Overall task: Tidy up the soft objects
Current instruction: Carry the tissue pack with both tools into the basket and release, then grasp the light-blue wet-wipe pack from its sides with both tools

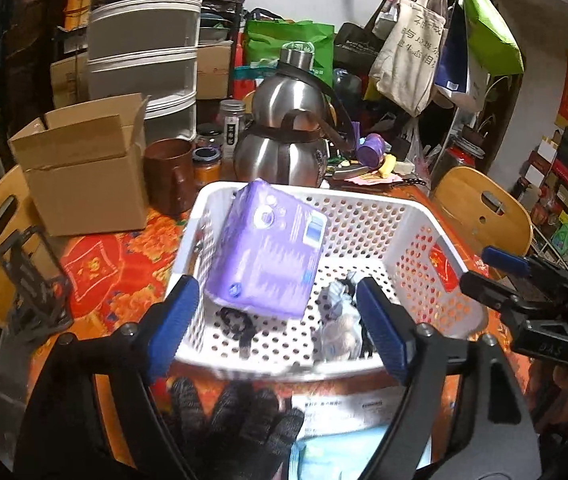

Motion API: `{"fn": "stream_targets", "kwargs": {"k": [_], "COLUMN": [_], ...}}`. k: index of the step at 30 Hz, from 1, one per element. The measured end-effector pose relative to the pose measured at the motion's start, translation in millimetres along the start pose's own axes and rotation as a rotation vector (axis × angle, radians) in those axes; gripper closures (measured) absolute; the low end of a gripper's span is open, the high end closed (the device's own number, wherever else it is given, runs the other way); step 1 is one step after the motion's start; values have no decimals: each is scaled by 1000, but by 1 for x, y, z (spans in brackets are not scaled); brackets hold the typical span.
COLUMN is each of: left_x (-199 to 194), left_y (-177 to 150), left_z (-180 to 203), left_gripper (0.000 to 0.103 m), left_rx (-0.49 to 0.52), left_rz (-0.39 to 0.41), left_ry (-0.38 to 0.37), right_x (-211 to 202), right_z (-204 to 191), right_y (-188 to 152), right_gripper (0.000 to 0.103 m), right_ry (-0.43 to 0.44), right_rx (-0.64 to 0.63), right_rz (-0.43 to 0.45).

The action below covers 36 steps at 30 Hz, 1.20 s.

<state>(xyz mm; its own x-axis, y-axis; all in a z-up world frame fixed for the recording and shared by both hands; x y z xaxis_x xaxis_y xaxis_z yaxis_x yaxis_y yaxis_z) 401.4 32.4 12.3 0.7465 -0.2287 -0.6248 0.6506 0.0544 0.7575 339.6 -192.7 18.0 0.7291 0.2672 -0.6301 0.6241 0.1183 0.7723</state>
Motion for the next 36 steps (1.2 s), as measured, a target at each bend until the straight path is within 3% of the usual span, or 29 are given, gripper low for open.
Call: {"fn": "stream_targets", "kwargs": {"k": [6, 10, 14, 20, 23, 30, 36], "left_x": [-32, -52, -64, -69, -66, -42, -22], "left_y": [-24, -46, -79, -141, -170, -206, -216], "left_z": [8, 13, 20, 28, 32, 30, 24], "left_gripper": [23, 22, 22, 22, 22, 22, 22], "left_rx": [37, 11, 10, -5, -1, -19, -17], "left_rz": [14, -6, -54, -125, -158, -240, -281], "left_ry": [16, -9, -37, -84, -104, -114, -160], "right_x": [-21, -38, -51, -41, -38, -39, -28], "right_z": [-6, -8, -10, -16, -24, -41, -44], "right_y": [-29, -52, -88, -154, -171, -182, -180], "right_gripper": [31, 30, 21, 21, 21, 21, 31], "right_ry": [-2, 3, 1, 22, 40, 95, 110], "right_rx": [4, 28, 57, 143, 143, 103, 86], "right_rz": [2, -4, -10, -130, -155, -149, -170]}}
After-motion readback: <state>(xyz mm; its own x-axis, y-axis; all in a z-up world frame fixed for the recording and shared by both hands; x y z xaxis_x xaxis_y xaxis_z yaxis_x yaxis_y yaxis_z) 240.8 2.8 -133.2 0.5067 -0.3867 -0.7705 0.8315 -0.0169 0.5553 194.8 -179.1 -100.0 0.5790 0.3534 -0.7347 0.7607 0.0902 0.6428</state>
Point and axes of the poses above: each gripper's, at about its wrist camera, not at the fingertips, and x roughly the way its jaws point, z to its right, y to its top, the point moved 3 cm from there along x, roughly the way its jaws point, and after that the axes turned 4 degrees about -y, right-handed, at the moved point
